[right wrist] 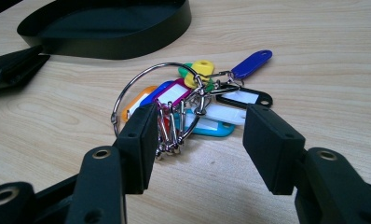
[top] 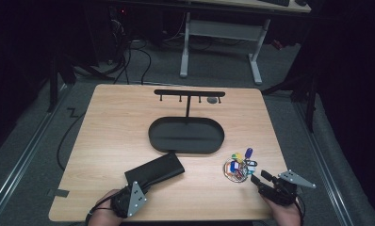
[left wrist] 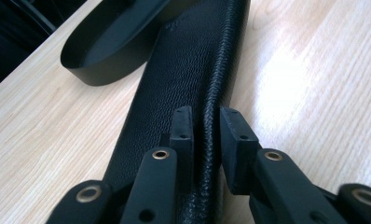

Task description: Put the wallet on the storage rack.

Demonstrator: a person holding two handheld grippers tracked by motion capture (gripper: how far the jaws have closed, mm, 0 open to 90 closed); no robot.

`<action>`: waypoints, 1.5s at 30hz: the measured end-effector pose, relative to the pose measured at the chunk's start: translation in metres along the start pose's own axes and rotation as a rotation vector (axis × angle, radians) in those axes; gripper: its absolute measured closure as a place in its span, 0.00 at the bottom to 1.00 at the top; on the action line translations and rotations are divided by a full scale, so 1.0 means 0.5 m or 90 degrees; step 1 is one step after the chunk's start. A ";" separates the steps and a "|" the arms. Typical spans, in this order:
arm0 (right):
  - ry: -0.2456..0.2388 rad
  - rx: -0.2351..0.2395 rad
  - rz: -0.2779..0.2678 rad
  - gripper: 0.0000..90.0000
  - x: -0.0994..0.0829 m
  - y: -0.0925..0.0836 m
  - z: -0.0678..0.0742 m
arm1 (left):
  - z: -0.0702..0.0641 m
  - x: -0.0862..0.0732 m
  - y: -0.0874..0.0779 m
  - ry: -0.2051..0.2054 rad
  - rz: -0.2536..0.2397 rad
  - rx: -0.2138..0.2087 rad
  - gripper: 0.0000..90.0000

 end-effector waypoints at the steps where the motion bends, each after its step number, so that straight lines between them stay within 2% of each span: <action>1: 0.000 0.000 0.000 0.51 0.000 0.000 0.000 | 0.002 0.001 -0.002 -0.007 -0.005 -0.002 0.86; 7: -0.001 0.000 0.003 0.51 0.000 0.002 0.002 | 0.017 0.005 -0.016 -0.052 -0.029 -0.006 0.88; 16: -0.002 0.000 0.004 0.51 0.000 0.002 0.002 | 0.024 0.014 -0.033 -0.086 -0.052 -0.019 0.89; 17: -0.002 0.000 0.004 0.51 0.000 0.002 0.002 | 0.026 0.016 -0.039 -0.103 -0.064 -0.027 0.89; 20: -0.002 0.000 0.003 0.51 0.000 0.002 0.001 | 0.028 0.018 -0.049 -0.126 -0.075 -0.039 0.90; 26: -0.002 0.000 0.004 0.51 0.000 0.002 0.001 | 0.027 0.022 -0.060 -0.143 -0.089 -0.050 0.90; 30: -0.002 0.001 0.004 0.51 0.000 0.002 0.002 | 0.030 0.025 -0.069 -0.183 -0.104 -0.073 0.90; 33: -0.002 0.001 0.003 0.51 0.000 0.001 0.001 | 0.032 0.026 -0.074 -0.196 -0.117 -0.074 0.90; 34: -0.002 0.001 0.003 0.51 0.000 0.001 0.001 | 0.035 0.025 -0.074 -0.206 -0.121 -0.076 0.90; 36: -0.002 0.001 0.004 0.51 0.000 0.002 0.001 | 0.049 0.020 -0.074 -0.244 -0.133 -0.080 0.90; 37: -0.002 0.001 0.004 0.51 0.000 0.002 0.001 | 0.049 0.020 -0.074 -0.244 -0.133 -0.080 0.90; 38: -0.004 0.001 0.005 0.51 0.000 0.002 0.003 | 0.058 0.018 -0.075 -0.262 -0.136 -0.082 0.91; 40: -0.004 0.001 0.006 0.51 0.000 0.003 0.003 | 0.058 0.019 -0.076 -0.263 -0.138 -0.081 0.91; 42: -0.003 0.001 0.007 0.51 -0.001 0.004 0.003 | 0.053 0.025 -0.080 -0.246 -0.139 -0.081 0.91; 43: -0.003 0.001 0.008 0.51 -0.001 0.005 0.003 | 0.047 0.031 -0.081 -0.252 -0.147 -0.094 0.91; 45: -0.003 0.001 0.008 0.51 -0.001 0.005 0.003 | 0.044 0.034 -0.081 -0.251 -0.148 -0.098 0.91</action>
Point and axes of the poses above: each handheld gripper's, and its own axes: y roughly forward along the jaws, x roughly out of its top, z roughly to its left, the point moved 1 cm from there along y, roughly forward along the jaws, and after that the axes turned 5 degrees about -z, right-handed, at the moved point
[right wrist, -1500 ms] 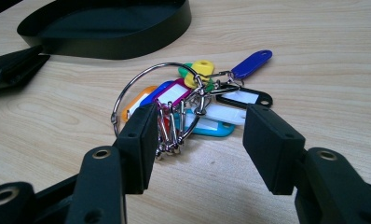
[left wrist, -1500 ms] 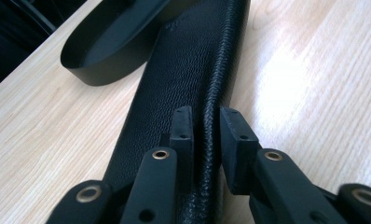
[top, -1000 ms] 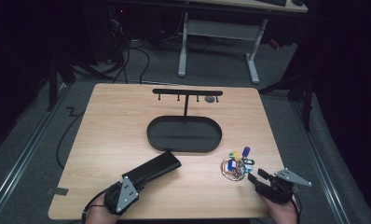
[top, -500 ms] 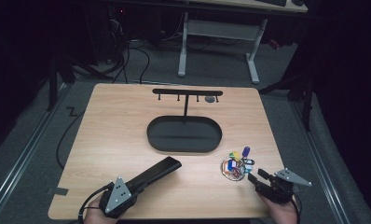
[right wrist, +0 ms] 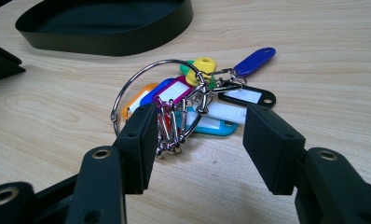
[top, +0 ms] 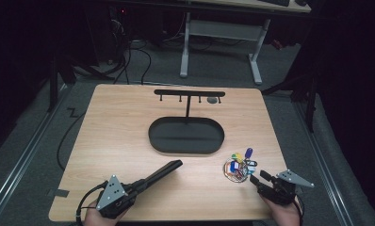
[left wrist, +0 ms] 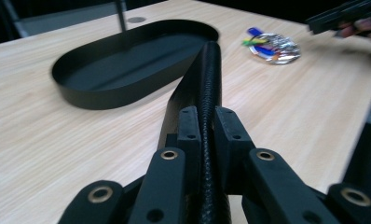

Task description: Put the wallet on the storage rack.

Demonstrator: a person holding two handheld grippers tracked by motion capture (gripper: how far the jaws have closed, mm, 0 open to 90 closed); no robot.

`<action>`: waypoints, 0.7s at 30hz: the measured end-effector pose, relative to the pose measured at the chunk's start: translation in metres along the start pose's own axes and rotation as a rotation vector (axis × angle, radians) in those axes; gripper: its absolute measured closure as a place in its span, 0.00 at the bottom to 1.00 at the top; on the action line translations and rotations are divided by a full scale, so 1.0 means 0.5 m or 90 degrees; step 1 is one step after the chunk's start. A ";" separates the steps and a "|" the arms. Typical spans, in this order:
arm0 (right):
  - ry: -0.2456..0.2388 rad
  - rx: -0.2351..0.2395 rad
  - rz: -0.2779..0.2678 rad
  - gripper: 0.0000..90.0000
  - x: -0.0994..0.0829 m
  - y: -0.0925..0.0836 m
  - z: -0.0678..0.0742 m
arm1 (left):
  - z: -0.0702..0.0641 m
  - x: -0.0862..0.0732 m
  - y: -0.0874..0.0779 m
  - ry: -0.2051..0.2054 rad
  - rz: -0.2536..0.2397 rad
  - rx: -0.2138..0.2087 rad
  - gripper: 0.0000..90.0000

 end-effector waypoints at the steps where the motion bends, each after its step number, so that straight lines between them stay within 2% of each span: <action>1: -0.001 0.000 0.000 0.51 0.000 0.000 0.000 | -0.003 0.002 0.001 -0.005 -0.003 -0.008 0.91; 6: -0.002 0.000 0.000 0.51 0.000 0.000 0.002 | -0.011 0.007 -0.002 -0.016 -0.016 -0.025 0.91; 15: 0.000 0.001 0.001 0.51 0.000 0.000 0.001 | 0.015 -0.005 -0.009 -0.045 -0.026 0.006 0.91; 21: -0.001 0.002 0.002 0.51 0.000 0.000 0.001 | 0.024 -0.007 -0.010 -0.050 -0.030 0.016 0.90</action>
Point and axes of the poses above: each handheld gripper's, and its own axes: y roughly forward along the jaws, x roughly out of its top, z roughly to its left, the point moved 1 cm from there along y, roughly forward along the jaws, and after that the axes turned 5 degrees about -z, right-handed, at the moved point
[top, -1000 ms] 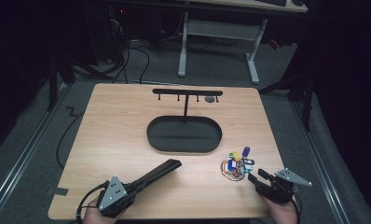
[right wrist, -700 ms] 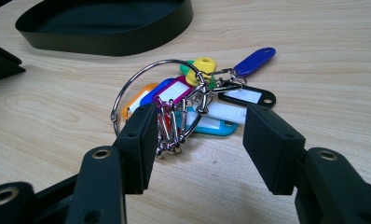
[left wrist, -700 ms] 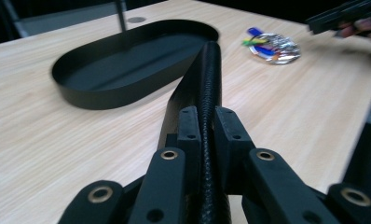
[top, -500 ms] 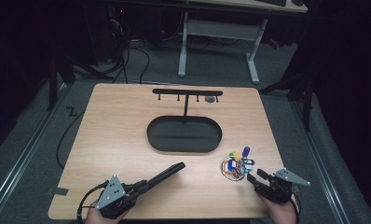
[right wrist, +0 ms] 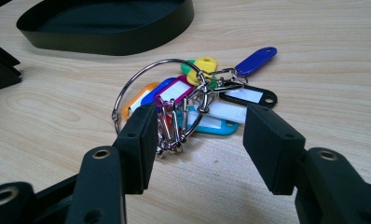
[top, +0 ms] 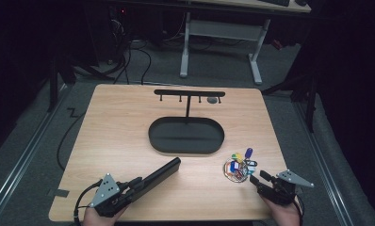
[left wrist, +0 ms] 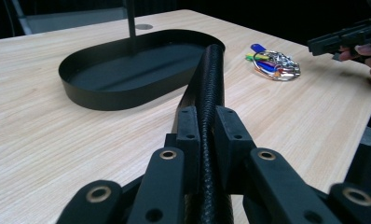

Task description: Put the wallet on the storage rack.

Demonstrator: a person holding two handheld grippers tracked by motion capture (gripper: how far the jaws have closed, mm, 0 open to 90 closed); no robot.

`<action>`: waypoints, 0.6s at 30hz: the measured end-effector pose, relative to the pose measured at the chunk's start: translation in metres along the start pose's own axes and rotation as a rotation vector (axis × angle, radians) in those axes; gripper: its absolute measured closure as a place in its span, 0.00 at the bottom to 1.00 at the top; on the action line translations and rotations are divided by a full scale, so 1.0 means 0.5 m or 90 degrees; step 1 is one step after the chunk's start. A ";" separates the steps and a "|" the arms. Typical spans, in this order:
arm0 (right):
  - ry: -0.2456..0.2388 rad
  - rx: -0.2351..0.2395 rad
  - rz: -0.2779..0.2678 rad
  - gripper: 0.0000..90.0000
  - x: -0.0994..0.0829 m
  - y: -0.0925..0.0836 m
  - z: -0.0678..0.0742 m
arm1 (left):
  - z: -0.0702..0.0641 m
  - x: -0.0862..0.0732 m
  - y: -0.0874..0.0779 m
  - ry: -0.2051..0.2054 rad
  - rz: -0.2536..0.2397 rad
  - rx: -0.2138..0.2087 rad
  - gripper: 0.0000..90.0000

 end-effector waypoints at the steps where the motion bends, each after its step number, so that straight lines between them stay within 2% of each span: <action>1: 0.000 0.000 0.001 0.51 0.000 0.001 0.001 | 0.002 0.000 0.000 -0.002 -0.001 0.001 0.89; 12: -0.001 0.001 0.004 0.51 0.000 0.003 0.003 | 0.033 -0.006 -0.004 -0.040 -0.013 0.015 0.85; 18: -0.004 0.003 0.004 0.51 0.000 0.003 0.003 | 0.028 -0.007 -0.004 -0.032 -0.006 0.011 0.79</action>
Point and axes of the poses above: each handheld gripper's, and its own axes: y roughly forward along the jaws, x roughly out of its top, z roughly to its left, the point moved 1 cm from there along y, roughly forward along the jaws, and after that the axes turned 5 degrees about -z, right-handed, at the moved point
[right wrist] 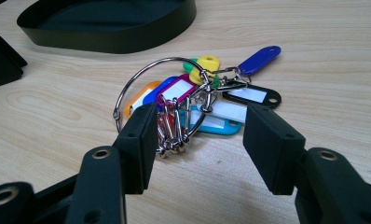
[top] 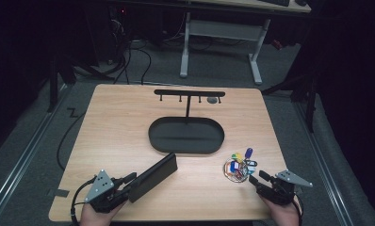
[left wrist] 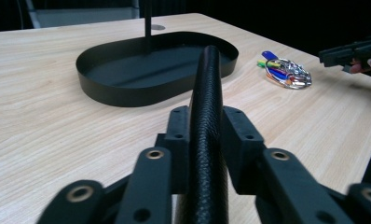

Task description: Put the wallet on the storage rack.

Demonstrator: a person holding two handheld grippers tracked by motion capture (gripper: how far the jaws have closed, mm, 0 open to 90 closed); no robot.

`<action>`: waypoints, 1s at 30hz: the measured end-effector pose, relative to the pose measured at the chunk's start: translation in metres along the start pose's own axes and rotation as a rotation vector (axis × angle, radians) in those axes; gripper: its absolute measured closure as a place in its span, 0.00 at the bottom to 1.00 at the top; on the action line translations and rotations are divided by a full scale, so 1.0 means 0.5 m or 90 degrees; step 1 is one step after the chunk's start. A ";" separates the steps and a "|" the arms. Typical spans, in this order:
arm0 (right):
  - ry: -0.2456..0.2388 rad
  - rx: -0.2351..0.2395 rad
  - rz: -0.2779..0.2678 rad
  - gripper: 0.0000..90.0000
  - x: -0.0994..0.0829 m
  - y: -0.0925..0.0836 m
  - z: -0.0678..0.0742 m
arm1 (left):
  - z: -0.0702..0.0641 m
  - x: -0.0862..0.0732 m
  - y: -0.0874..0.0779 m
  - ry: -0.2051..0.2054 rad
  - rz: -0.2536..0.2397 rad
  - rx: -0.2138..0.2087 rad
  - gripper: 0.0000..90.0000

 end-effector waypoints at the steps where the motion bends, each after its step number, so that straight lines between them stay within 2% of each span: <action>1: 0.000 0.000 0.000 0.51 0.000 0.000 0.000 | 0.000 -0.001 0.001 0.002 0.003 -0.003 0.76; 4: 0.000 0.001 -0.001 0.51 0.000 0.000 0.000 | -0.002 -0.001 0.002 0.006 0.006 -0.008 0.70; 11: 0.002 0.001 0.001 0.51 0.000 0.000 0.000 | -0.009 -0.004 0.006 0.041 0.026 -0.002 0.65; 16: 0.001 0.001 0.002 0.51 0.000 0.000 0.000 | -0.010 -0.005 0.007 0.054 0.034 0.003 0.62; 21: 0.002 0.002 0.003 0.51 -0.001 0.001 0.000 | -0.013 -0.006 0.005 0.080 0.062 0.023 0.61; 24: 0.001 0.003 0.003 0.51 -0.001 0.001 -0.001 | -0.014 -0.005 0.004 0.084 0.071 0.020 0.63; 25: 0.000 0.004 0.004 0.51 -0.001 0.002 0.000 | -0.015 -0.002 0.004 0.093 0.085 0.022 0.64; 26: 0.000 0.004 0.004 0.51 -0.001 0.002 0.000 | -0.015 -0.002 0.004 0.093 0.085 0.022 0.65; 28: 0.002 0.004 0.004 0.51 0.000 0.002 -0.001 | -0.016 0.005 0.009 0.102 0.116 0.015 0.63; 29: 0.002 0.004 0.004 0.51 0.000 0.002 -0.001 | -0.015 0.010 0.013 0.102 0.143 0.016 0.63; 30: 0.004 0.004 0.001 0.50 0.000 0.000 -0.001 | -0.014 0.015 0.015 0.103 0.153 0.021 0.63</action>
Point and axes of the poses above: each handheld gripper's, and its own axes: y roughly forward along the jaws, x roughly out of its top, z roughly to its left, the point moved 1 cm from there along y, roughly forward along the jaws, and after that the axes turned 5 degrees about -z, right-handed, at the moved point
